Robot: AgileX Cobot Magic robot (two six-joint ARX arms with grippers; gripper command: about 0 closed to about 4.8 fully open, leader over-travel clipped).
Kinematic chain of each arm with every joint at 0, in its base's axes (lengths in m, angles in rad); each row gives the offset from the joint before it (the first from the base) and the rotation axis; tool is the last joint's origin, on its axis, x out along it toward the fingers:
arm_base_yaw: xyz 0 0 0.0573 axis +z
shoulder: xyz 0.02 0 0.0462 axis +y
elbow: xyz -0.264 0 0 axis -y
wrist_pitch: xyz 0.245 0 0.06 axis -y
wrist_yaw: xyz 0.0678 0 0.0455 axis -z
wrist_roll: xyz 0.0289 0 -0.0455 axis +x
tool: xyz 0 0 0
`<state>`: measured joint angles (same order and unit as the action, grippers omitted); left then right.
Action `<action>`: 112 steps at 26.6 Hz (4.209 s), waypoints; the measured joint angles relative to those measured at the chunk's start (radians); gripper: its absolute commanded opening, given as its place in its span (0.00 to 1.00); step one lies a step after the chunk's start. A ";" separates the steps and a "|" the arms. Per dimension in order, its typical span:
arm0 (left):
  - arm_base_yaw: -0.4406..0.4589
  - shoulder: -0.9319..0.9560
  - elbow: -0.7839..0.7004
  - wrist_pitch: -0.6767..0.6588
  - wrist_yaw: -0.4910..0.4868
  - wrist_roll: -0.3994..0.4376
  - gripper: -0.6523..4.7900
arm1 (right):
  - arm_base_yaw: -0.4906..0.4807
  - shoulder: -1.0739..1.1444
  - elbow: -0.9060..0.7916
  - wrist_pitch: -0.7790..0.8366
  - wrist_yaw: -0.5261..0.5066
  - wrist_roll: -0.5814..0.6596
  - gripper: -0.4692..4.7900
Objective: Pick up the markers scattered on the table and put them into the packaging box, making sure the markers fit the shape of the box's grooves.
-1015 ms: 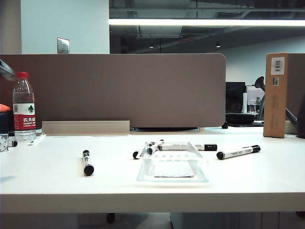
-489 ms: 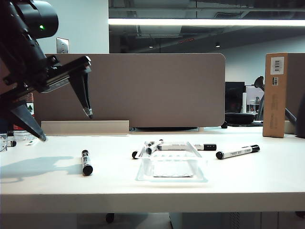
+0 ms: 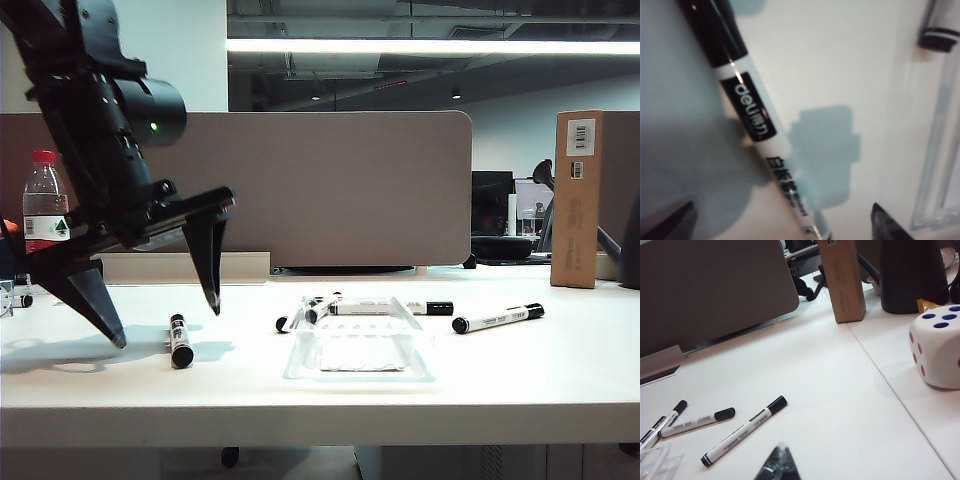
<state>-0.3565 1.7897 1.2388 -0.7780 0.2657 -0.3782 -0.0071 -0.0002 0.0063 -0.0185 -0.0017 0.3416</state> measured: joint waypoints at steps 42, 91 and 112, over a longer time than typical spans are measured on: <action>-0.066 0.207 0.263 -0.229 -0.124 -0.178 0.57 | 0.003 0.000 0.000 0.003 0.000 0.001 0.09; -0.161 0.234 0.525 -0.373 0.233 0.022 0.11 | 0.003 0.000 0.000 0.008 0.001 0.001 0.09; -0.238 0.272 0.523 -0.280 0.184 -0.177 0.11 | 0.003 0.000 0.000 0.031 0.001 0.001 0.09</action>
<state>-0.5945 2.0613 1.7622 -1.0576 0.4500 -0.5552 -0.0036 -0.0002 0.0063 0.0124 -0.0006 0.3428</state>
